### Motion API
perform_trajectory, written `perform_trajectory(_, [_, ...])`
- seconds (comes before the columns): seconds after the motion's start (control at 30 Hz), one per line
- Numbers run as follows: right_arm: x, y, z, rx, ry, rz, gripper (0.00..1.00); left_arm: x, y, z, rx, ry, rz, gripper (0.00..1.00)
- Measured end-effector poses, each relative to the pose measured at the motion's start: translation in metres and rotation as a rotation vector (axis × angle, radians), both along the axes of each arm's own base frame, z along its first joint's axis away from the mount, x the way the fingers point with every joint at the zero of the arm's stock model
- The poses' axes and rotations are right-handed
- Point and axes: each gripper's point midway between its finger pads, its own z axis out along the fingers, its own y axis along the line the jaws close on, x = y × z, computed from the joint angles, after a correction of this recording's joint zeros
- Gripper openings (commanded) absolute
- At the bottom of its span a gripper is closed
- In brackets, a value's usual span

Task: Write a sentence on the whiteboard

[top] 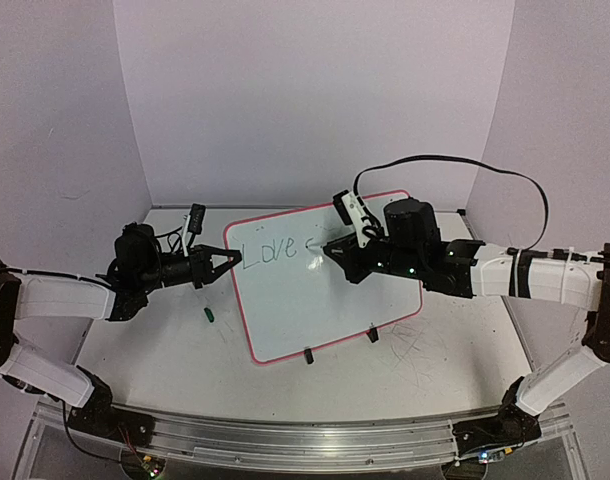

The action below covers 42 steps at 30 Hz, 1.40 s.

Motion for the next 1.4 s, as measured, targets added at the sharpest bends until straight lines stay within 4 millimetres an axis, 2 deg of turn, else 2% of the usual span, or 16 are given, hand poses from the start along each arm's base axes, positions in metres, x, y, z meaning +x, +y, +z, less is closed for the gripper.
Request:
perform_trajectory(0.8, [-0.0004,-0.0024,-0.0048,-0.024,0.006,-0.013,0.00,0.0001,0.0000,-0.0004,0.001,0.001,0.000,0.00])
perform_trajectory(1.4, [0.0037,-0.0073,-0.0006,-0.024,-0.010,-0.048,0.00,0.0002,0.0000,-0.0006,0.001,0.002,0.000,0.00])
